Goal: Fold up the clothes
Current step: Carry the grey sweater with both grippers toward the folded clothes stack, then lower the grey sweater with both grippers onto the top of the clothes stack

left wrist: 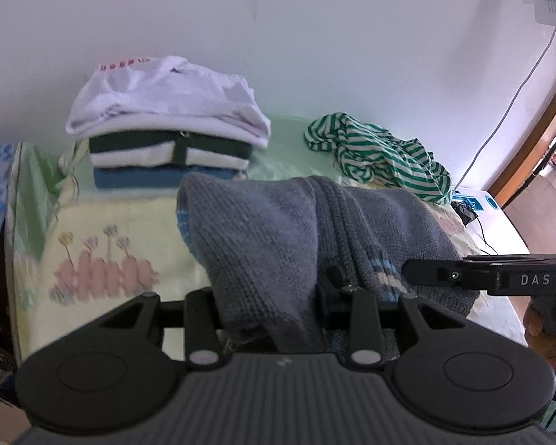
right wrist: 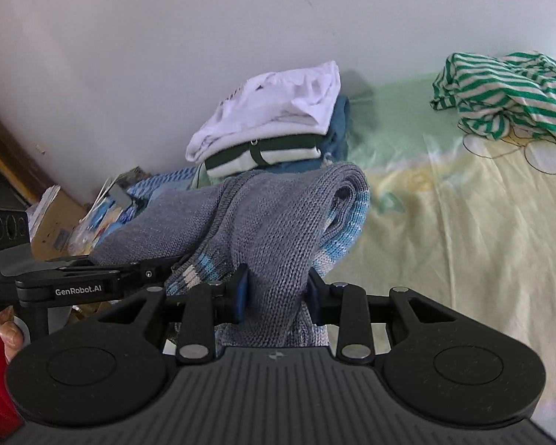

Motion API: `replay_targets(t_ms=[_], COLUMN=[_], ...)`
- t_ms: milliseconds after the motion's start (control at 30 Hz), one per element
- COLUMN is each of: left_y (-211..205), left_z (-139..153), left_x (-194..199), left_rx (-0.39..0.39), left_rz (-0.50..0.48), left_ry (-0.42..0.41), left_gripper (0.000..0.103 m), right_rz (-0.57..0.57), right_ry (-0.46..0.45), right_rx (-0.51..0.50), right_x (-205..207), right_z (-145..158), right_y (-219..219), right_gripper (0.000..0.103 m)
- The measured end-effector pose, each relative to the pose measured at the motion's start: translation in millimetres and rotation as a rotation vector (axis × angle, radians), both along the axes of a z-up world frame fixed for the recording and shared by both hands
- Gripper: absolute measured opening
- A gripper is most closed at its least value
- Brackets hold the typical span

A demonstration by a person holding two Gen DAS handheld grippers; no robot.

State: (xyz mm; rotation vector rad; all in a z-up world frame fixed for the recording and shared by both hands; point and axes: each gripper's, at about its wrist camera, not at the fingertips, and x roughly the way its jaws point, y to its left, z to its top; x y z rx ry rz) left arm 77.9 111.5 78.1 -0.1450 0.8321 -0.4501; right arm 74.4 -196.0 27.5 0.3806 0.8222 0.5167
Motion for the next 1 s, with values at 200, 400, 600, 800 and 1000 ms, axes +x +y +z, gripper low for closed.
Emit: replay_targets(t_ms=[200,400,600,800,1000], left_y=[27.8,45.8,56.5,58.8,62.1], left_z=[11.2,26.8,38.4,51.8,61.0], left_x=[30.6,59.4,85.7,111.0,142.8], left_rx=[0.002,0.015,0.027,0.045,0.063], left_rz=[-0.026,-0.038,-0.016,0.007,0.044], left_ry=[-0.007,-0.034,-0.057,-0.092,-0.124], left_gripper=[0.034,0.034,0.034,0.034,0.034], right_rz=[-0.049,-0.067,-0.052,-0.032,-0.016], right_ry=[-0.023,-0.030,-0.044,-0.058,-0.084], right_rx=[-0.002,0.006,0.000,-0.009,-0.003], right_x=[17.1,41.8,73.6,106.8,144.6], right_z=[12.2,24.5,36.8,47.4,53.4], right_y=[27.0,45.9,56.5,60.6,64.0], right_gripper=[0.034,0.034,0.034,0.034,0.033])
